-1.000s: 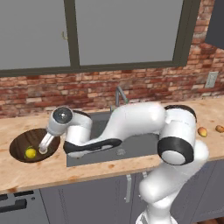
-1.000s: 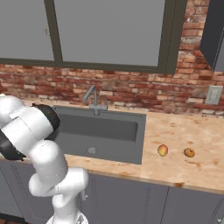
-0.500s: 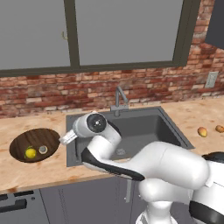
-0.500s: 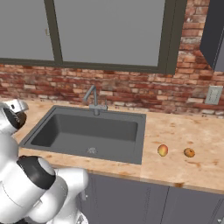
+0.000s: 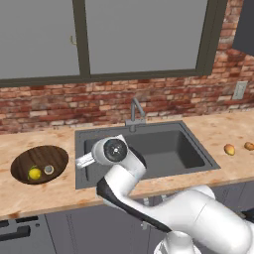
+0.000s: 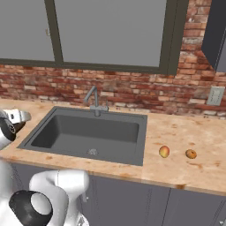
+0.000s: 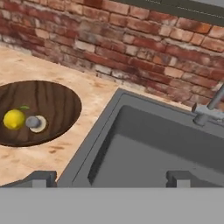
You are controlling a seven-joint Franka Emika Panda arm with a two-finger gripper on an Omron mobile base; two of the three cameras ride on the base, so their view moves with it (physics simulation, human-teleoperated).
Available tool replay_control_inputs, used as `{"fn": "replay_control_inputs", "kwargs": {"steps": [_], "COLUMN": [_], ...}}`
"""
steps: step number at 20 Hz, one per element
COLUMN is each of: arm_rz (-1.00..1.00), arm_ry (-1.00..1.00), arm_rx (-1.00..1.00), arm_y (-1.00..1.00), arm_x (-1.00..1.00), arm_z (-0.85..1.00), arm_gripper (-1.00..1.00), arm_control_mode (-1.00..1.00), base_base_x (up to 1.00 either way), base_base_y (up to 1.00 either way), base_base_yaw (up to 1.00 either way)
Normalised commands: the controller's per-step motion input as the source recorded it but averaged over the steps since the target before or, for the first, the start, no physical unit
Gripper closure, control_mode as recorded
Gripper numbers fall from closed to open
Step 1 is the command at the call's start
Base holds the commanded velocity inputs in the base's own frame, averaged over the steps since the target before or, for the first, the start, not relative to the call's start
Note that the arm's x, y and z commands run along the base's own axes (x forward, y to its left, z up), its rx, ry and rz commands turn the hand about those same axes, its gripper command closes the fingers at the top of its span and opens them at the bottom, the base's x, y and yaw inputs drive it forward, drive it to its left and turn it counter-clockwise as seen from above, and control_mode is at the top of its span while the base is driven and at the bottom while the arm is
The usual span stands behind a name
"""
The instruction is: There is a mixed pile of frozen fruits and vegetables on the counter. Locate all the frozen vegetables and place the items in a bowl on the counter. Take all the frozen fruits and defrost them in a running sink.
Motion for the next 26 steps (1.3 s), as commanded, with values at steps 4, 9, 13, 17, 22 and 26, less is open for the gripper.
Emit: {"fn": "replay_control_inputs", "kwargs": {"steps": [4,9,13,17,22,26], "arm_rz": [-0.45,-0.45,-0.38,-0.33,-0.22,-0.10], "arm_ry": [0.08,0.07,0.14,0.24,0.24,0.24], "arm_rx": [0.15,0.19,0.16,0.19,0.18,0.15], "arm_y": [-0.61,-0.82,-0.68,-0.84,-1.00,-1.00], "arm_x": [-0.78,-0.69,-0.31,-0.26,-0.14,-0.03], "arm_z": [0.42,0.77,1.00,0.67,0.16,0.01], "arm_gripper": [-1.00,-1.00,-1.00,-1.00,-1.00,-1.00], "arm_control_mode": [-1.00,-1.00,-1.00,-1.00,-1.00,-1.00], "base_base_x": [0.00,0.00,0.00,0.00,0.00,0.00], "base_base_y": [0.00,0.00,0.00,0.00,0.00,0.00], "base_base_yaw": [0.00,0.00,0.00,0.00,0.00,0.00]}}
